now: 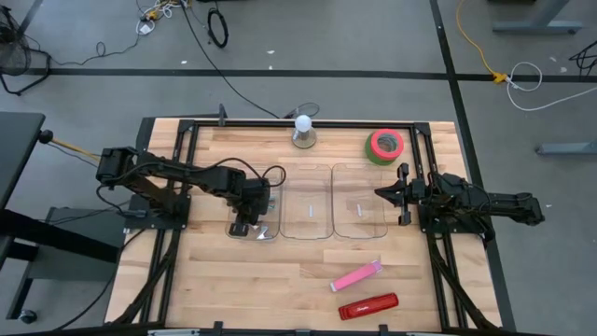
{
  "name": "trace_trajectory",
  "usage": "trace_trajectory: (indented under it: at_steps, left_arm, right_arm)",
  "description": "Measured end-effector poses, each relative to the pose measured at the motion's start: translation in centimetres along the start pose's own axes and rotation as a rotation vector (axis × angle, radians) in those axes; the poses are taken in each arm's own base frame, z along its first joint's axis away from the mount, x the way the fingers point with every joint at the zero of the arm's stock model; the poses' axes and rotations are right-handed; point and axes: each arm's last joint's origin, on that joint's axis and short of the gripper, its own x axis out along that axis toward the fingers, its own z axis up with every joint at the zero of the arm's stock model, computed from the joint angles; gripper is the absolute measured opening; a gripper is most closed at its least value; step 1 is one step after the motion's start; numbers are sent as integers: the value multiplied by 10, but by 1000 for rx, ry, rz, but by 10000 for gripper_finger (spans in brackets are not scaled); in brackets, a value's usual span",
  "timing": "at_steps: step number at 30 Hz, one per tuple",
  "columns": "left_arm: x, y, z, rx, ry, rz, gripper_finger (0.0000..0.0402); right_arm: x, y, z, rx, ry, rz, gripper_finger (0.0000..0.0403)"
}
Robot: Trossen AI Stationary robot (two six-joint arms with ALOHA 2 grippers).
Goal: Pick and place Stapler, Stapler remover, tape
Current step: Put the pink tape into the middle transparent bin
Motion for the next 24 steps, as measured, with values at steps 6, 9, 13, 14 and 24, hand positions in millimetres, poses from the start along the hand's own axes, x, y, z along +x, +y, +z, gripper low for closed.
trace_trajectory:
  at_steps: [6, 9, 13, 14, 24]
  left_arm:
    - [-12, -2, 3, 1, -8, 1, 121]
    - [-26, -4, 6, 6, -32, 4, 123]
    - [-47, -9, 13, 27, -110, 10, 119]
    - [-51, -11, 13, 33, -118, 10, 117]
    - [-78, -33, 17, 54, -205, -1, 67]
  right_arm:
    - [0, 0, 0, 0, 0, 0, 22]
    - [0, 0, 0, 0, 0, 0, 22]
    - [0, 0, 0, 0, -1, 0, 22]
    - [0, 0, 0, 0, -2, 0, 22]
    - [0, 0, 0, 0, -2, -1, 22]
